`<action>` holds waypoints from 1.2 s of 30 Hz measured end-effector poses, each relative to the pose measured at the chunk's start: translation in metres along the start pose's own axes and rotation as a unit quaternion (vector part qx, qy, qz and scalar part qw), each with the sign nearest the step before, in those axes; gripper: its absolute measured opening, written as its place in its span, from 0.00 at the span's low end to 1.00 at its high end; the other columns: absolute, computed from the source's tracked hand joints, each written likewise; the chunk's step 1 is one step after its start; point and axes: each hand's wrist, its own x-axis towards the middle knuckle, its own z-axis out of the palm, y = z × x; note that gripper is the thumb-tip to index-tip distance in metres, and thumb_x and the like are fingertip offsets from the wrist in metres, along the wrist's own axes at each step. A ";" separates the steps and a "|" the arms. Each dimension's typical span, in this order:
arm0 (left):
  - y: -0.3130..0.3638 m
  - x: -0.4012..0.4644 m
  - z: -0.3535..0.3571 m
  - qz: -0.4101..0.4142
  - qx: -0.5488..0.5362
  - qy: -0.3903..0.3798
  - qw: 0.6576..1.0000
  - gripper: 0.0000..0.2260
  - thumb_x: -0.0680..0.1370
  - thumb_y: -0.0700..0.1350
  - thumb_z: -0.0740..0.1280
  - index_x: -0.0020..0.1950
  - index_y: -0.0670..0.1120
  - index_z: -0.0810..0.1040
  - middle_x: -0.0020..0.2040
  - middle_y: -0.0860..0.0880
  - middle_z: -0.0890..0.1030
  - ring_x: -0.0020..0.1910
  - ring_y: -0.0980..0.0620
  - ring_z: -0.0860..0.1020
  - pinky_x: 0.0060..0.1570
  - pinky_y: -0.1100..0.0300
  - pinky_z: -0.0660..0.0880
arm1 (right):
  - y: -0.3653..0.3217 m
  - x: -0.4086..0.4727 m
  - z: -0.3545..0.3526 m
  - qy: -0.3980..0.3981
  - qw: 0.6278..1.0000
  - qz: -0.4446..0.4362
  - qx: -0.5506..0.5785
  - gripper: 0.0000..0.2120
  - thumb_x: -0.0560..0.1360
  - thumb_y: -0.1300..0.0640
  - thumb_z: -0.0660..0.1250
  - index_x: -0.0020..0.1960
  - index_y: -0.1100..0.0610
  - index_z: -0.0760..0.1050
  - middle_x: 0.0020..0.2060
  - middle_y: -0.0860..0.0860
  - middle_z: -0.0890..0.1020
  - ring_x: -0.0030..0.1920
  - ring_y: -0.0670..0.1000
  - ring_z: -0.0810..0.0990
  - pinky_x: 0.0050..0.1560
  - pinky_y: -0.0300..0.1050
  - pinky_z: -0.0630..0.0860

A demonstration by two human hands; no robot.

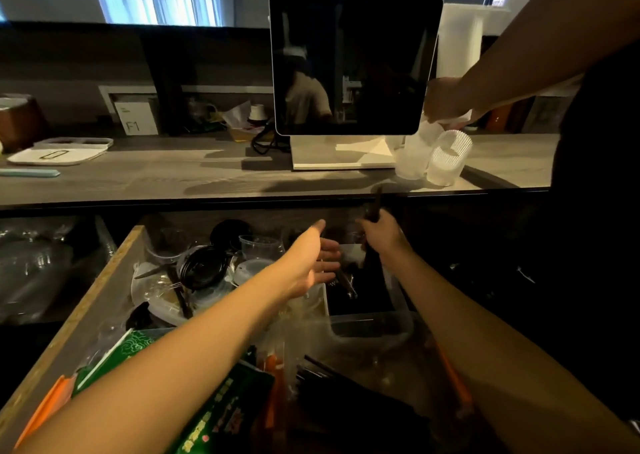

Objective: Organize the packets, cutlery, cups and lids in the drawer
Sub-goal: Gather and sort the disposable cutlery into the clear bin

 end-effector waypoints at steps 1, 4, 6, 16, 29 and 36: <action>-0.003 0.006 0.001 -0.002 0.015 0.012 1.000 0.25 0.85 0.59 0.52 0.60 0.40 0.76 0.63 0.39 0.77 0.61 0.41 0.76 0.58 0.50 0.71 | 0.011 0.002 0.005 -0.029 0.999 0.023 -0.008 0.07 0.78 0.63 0.65 0.56 0.60 0.77 0.41 0.56 0.81 0.37 0.51 0.78 0.33 0.41 0.76; -0.007 0.019 0.001 -0.005 0.061 0.047 0.997 0.25 0.84 0.60 0.53 0.65 0.40 0.75 0.61 0.39 0.77 0.51 0.45 0.77 0.48 0.55 0.72 | 0.040 0.004 0.012 -0.098 0.987 0.091 -0.090 0.13 0.75 0.60 0.70 0.58 0.61 0.77 0.48 0.59 0.81 0.44 0.55 0.79 0.40 0.47 0.78; -0.005 0.021 -0.001 -0.004 0.096 0.059 0.994 0.23 0.85 0.58 0.55 0.61 0.41 0.77 0.52 0.42 0.75 0.38 0.50 0.71 0.35 0.59 0.67 | 0.047 -0.002 0.013 -0.158 0.963 0.138 -0.170 0.12 0.74 0.56 0.71 0.56 0.58 0.76 0.44 0.55 0.78 0.41 0.51 0.75 0.38 0.43 0.72; 0.038 -0.007 -0.094 0.123 0.183 0.098 0.971 0.06 0.81 0.45 0.64 0.49 0.47 0.80 0.49 0.46 0.82 0.46 0.50 0.80 0.47 0.54 0.77 | 0.003 -0.020 0.049 -0.110 0.992 0.031 -0.053 0.10 0.78 0.60 0.65 0.56 0.60 0.80 0.46 0.54 0.81 0.48 0.54 0.81 0.58 0.55 0.79; 0.002 -0.021 -0.208 0.029 0.244 0.132 0.960 0.09 0.84 0.50 0.61 0.53 0.47 0.78 0.52 0.47 0.81 0.46 0.50 0.79 0.44 0.56 0.77 | 0.001 -0.055 0.141 -0.260 0.889 -0.035 -0.375 0.27 0.73 0.35 0.67 0.59 0.57 0.78 0.53 0.54 0.82 0.53 0.56 0.80 0.53 0.47 0.78; -0.011 -0.029 -0.222 0.043 0.235 0.069 0.969 0.10 0.84 0.51 0.60 0.53 0.50 0.79 0.55 0.47 0.82 0.52 0.49 0.81 0.49 0.56 0.78 | 0.012 -0.055 0.141 -0.247 0.903 -0.047 -0.350 0.24 0.74 0.38 0.68 0.56 0.58 0.78 0.50 0.54 0.82 0.52 0.54 0.80 0.44 0.43 0.72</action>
